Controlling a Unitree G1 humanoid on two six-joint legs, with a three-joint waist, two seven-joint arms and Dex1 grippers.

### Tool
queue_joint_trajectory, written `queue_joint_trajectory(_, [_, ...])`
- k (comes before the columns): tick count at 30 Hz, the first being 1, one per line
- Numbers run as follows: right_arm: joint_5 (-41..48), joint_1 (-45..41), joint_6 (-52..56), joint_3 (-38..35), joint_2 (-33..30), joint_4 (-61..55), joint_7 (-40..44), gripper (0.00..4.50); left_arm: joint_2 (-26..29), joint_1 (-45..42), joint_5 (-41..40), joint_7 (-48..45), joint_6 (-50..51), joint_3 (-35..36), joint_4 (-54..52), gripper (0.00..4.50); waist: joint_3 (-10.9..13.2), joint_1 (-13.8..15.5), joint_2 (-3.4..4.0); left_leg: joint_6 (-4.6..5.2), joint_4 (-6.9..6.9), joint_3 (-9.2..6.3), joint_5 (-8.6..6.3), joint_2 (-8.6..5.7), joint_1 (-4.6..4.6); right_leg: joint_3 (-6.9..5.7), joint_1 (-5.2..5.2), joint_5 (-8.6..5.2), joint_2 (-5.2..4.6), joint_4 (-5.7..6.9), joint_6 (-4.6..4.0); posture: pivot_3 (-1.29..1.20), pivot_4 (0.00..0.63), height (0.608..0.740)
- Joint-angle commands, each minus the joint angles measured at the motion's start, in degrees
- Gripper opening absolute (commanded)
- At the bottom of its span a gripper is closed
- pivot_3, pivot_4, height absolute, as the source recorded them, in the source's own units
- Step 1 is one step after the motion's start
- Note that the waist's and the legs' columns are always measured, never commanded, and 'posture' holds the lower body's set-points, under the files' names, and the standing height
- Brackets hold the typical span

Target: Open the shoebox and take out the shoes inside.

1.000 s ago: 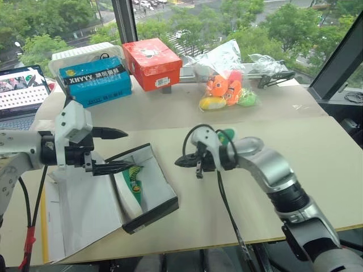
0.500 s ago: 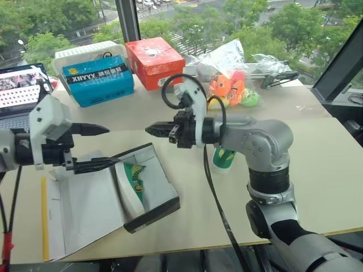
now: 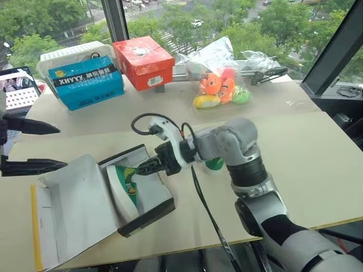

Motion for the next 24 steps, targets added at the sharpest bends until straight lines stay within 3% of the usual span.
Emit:
queue_joint_trajectory(1, [2.33, -3.52, 0.69, -2.51, 3.41, 3.52, -3.15, 3.08, 0.68, -0.57, 1.11, -0.70, -1.62, 1.21, 0.37, 4.50, 0.00, 0.00, 0.00, 0.00, 0.00, 0.00, 0.00, 0.01, 0.00, 0.00, 0.00, 0.00, 0.00, -0.01, 0.00, 0.00, 0.150, 0.739])
queue_joint_trajectory(4, [3.69, -4.93, 0.69, -4.60, 6.69, 8.14, -7.89, 4.12, 0.05, -1.23, 0.47, -0.11, -1.76, 0.19, -0.08, 4.50, 0.00, 0.12, 0.01, 0.00, 0.01, 0.00, 0.00, -0.02, 0.01, -0.01, 0.05, 0.00, -0.06, -0.02, 0.00, 0.00, 0.150, 0.739])
queue_joint_trajectory(6, [5.00, -5.33, 0.69, -6.54, 8.39, 11.14, -12.06, 4.46, -0.45, -1.20, 0.37, 0.23, -1.93, -0.28, -0.49, 4.50, 0.01, 0.58, 0.01, 0.00, 0.01, -0.01, 0.00, -0.07, 0.01, -0.01, 0.07, 0.00, -0.11, -0.03, 0.00, 0.00, 0.150, 0.739])
queue_joint_trajectory(14, [4.70, -3.64, 0.69, -8.60, 11.68, 14.74, -23.41, 4.46, -2.53, -0.91, -0.42, 1.81, -1.98, -1.46, -2.22, 4.50, 0.00, 0.15, 0.00, -0.04, -0.04, 0.00, 0.01, -0.06, 0.01, 0.01, 0.02, 0.01, -0.11, -0.01, 0.00, 0.00, 0.150, 0.739])
queue_joint_trajectory(24, [13.76, -6.13, 0.69, -10.09, 15.19, 16.62, -30.30, 4.46, -3.32, 1.15, 1.46, 1.11, -2.47, 0.19, -2.18, 4.50, -0.01, 0.31, -0.01, -0.02, -0.02, 0.00, 0.00, -0.06, 0.10, 0.01, 0.10, 0.01, -0.10, -0.01, -0.01, 0.00, 0.150, 0.739])
